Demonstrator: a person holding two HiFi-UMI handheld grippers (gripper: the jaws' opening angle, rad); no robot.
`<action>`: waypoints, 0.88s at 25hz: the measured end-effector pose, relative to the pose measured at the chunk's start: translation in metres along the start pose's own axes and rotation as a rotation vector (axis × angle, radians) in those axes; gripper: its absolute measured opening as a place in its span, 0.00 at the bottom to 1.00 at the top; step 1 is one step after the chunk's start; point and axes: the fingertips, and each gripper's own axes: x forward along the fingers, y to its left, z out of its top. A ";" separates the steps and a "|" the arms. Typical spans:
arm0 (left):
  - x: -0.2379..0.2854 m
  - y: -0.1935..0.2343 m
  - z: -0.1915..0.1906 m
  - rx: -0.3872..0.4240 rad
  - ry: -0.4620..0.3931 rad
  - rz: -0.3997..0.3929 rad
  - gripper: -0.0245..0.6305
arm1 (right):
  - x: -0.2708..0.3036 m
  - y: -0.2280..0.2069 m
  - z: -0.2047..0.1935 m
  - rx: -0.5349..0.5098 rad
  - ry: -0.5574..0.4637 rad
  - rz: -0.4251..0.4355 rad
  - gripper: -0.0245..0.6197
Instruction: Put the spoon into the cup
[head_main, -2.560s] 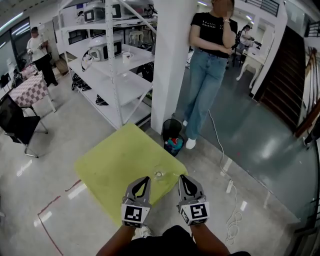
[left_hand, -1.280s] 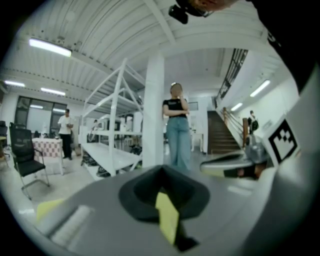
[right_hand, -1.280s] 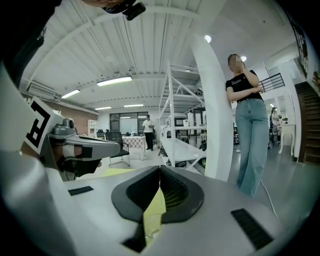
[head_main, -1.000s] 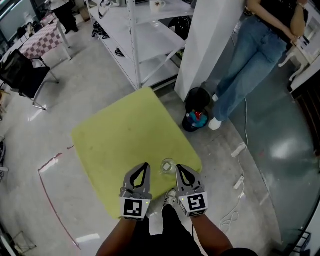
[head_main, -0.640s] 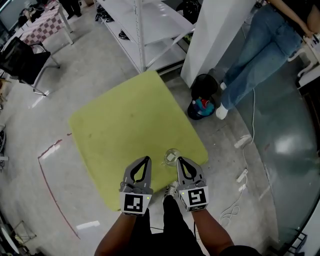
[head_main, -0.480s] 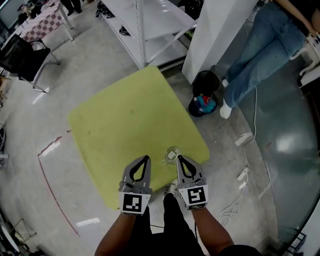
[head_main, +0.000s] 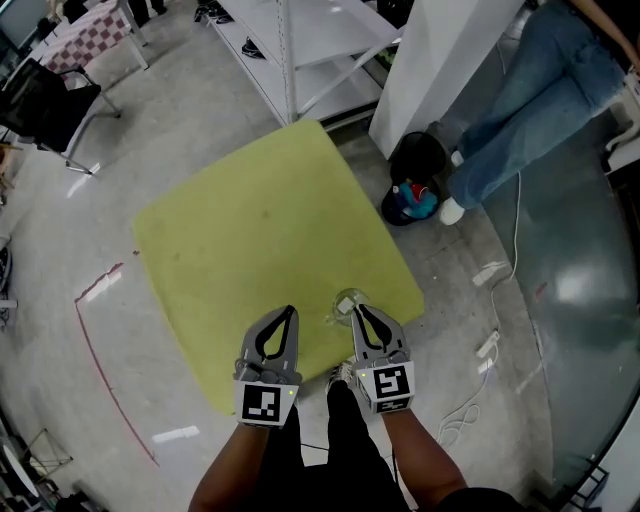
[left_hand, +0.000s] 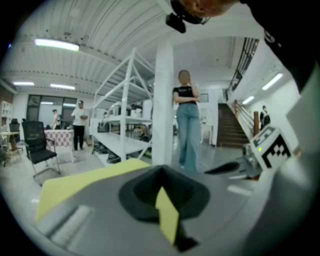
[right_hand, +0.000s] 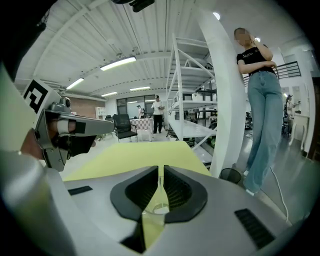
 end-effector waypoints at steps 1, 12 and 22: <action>0.000 0.000 -0.001 0.000 0.007 0.003 0.05 | 0.001 0.001 -0.002 0.004 0.007 0.005 0.06; -0.007 0.000 0.006 0.007 0.002 -0.001 0.05 | -0.003 0.003 0.014 -0.007 -0.010 -0.001 0.16; -0.019 0.001 0.055 0.043 -0.064 -0.027 0.05 | -0.023 0.003 0.086 -0.045 -0.115 -0.056 0.09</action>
